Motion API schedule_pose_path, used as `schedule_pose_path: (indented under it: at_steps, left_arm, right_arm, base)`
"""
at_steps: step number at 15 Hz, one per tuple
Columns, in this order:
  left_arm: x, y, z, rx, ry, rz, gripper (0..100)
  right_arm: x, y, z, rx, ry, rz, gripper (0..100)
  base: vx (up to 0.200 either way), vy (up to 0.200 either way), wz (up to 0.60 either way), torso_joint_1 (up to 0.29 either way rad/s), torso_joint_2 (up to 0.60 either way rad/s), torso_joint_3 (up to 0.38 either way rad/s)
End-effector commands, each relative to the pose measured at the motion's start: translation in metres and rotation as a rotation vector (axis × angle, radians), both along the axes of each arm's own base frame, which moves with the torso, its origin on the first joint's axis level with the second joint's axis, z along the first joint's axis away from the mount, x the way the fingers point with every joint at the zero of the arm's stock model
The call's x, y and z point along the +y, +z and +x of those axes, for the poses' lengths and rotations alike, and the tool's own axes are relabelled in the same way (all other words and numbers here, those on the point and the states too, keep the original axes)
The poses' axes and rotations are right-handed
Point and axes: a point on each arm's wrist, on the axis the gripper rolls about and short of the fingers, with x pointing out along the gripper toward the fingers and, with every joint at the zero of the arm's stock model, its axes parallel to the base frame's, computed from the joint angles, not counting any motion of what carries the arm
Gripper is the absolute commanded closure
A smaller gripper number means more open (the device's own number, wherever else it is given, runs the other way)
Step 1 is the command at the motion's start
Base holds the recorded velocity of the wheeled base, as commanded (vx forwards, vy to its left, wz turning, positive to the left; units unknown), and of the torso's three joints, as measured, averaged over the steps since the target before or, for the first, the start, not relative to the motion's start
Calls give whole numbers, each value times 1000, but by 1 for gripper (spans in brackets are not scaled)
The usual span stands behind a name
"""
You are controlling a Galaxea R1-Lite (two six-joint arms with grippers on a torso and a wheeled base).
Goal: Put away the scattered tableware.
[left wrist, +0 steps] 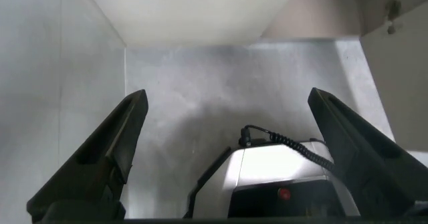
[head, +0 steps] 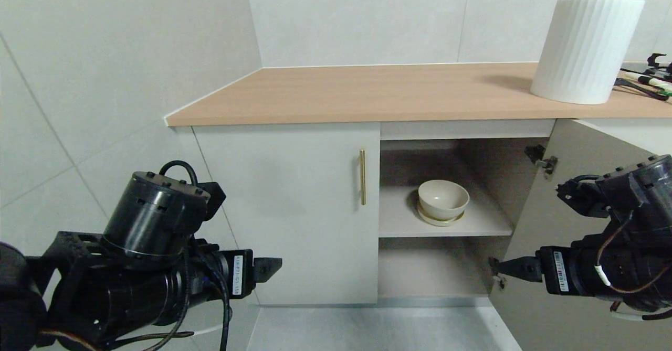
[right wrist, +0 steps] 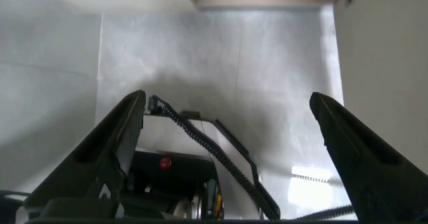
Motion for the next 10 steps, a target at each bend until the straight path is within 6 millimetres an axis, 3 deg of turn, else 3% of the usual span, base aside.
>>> schedule_pose_path:
  at_steps: [1, 4, 10]
  left_arm:
    - [-1, -2, 0, 6, -3, 4, 0]
    - [-2, -3, 1, 9, -4, 6, 0]
    - [-2, -3, 1, 12, -5, 9, 0]
  right_arm:
    - [0, -1, 1, 4, 1, -2, 0]
    - [1, -1, 0, 6, 2, -3, 0]
    - [0, -1, 0, 3, 3, -2, 0]
  base:
    - [-200, 0, 0, 7, 2, 2]
    - [-200, 0, 0, 2, 1, 6]
    - [0, 0, 0, 0, 0, 0]
